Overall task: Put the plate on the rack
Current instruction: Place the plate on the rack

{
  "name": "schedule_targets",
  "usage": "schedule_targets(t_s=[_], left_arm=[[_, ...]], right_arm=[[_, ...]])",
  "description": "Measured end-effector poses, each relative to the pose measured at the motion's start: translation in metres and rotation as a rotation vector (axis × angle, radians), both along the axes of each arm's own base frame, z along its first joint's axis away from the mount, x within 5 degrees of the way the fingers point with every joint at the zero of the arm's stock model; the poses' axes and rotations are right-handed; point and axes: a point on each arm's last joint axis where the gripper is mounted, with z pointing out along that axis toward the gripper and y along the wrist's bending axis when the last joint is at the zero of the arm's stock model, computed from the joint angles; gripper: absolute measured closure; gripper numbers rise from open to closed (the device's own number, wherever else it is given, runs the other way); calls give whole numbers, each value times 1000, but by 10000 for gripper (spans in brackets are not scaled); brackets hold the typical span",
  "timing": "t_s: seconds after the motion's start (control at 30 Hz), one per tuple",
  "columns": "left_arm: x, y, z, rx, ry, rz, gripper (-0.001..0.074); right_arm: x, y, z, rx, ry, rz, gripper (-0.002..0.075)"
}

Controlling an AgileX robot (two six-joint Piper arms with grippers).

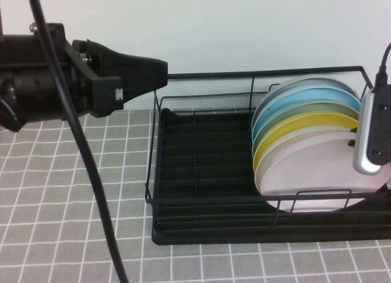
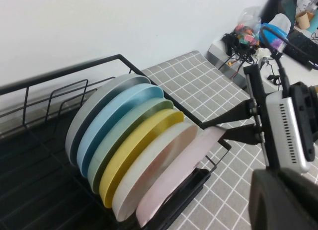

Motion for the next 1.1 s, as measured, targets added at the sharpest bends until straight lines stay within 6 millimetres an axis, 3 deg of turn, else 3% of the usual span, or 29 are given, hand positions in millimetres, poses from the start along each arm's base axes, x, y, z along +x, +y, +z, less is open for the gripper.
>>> schedule_targets(t_s=[0.17, 0.27, 0.43, 0.73, 0.93, 1.1], left_arm=[[0, 0, 0, 9, -11, -7, 735], [0, 0, 0, 9, -11, -7, 735], [-1, -1, -1, 13, -5, -19, 735], [-3, -1, -3, 47, -3, -45, 735], [-4, -1, -4, 48, -1, -48, 735], [-4, -1, -5, 71, -7, -53, 735]], right_arm=[[2, 1, -1, 19, 1, -12, 439], [2, 1, -2, 18, 6, -11, 359], [2, 1, -2, 39, 14, -28, 355], [-14, 0, 26, 154, -66, -57, 354], [-14, 2, 19, 161, 6, -47, 354], [-13, 3, 18, 312, 83, -156, 379]])
